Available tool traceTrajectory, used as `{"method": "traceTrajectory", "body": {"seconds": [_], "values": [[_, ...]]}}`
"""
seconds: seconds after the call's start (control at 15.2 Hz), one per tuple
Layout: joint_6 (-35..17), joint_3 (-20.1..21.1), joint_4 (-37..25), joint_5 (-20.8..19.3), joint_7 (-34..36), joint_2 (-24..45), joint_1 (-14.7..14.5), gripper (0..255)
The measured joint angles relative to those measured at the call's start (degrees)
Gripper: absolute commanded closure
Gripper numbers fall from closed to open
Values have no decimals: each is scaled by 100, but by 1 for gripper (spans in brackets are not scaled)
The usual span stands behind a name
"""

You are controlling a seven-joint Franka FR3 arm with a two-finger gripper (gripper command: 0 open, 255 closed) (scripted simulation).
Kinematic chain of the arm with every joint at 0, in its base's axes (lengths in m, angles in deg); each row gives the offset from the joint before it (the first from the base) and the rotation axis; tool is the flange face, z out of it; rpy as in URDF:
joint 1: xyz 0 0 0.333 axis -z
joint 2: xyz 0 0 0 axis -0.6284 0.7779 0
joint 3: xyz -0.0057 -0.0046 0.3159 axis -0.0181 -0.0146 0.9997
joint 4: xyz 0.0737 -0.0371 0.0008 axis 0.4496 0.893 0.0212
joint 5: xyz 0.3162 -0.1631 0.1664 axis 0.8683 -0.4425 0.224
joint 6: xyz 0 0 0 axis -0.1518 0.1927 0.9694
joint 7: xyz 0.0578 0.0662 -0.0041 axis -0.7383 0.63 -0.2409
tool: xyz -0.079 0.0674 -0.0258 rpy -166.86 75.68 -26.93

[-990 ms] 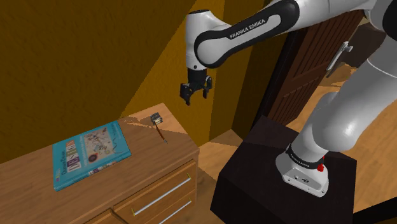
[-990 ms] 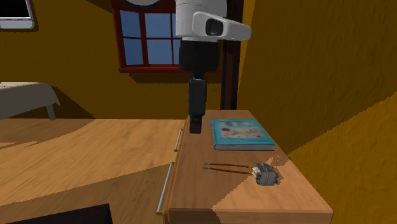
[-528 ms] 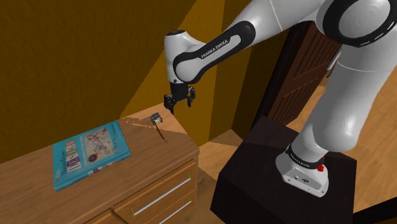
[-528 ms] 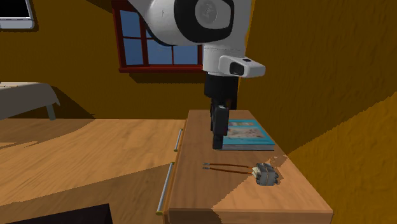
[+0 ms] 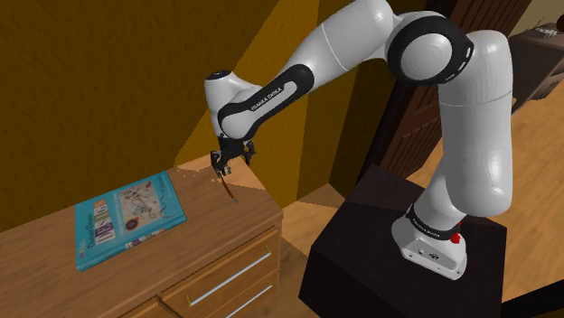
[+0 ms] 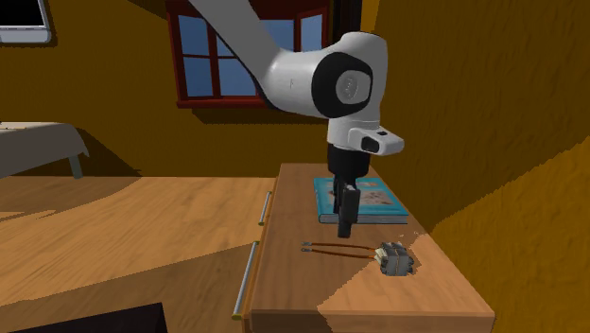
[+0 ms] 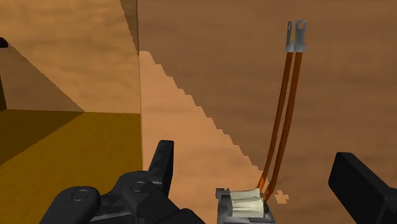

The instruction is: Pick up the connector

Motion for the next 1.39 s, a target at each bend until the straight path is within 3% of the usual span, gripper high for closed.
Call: {"method": "traceTrajectory", "body": {"seconds": [0.4, 0.92, 0.99, 1.39], "values": [[173, -150, -1432, -197, 302, 1316, -306, 0], [-65, -209, -1715, -258, 351, 1841, -381, 0], [-87, -212, -1718, -260, 349, 1864, -380, 255], [-108, -215, -1735, -263, 352, 1900, -385, 255]]}}
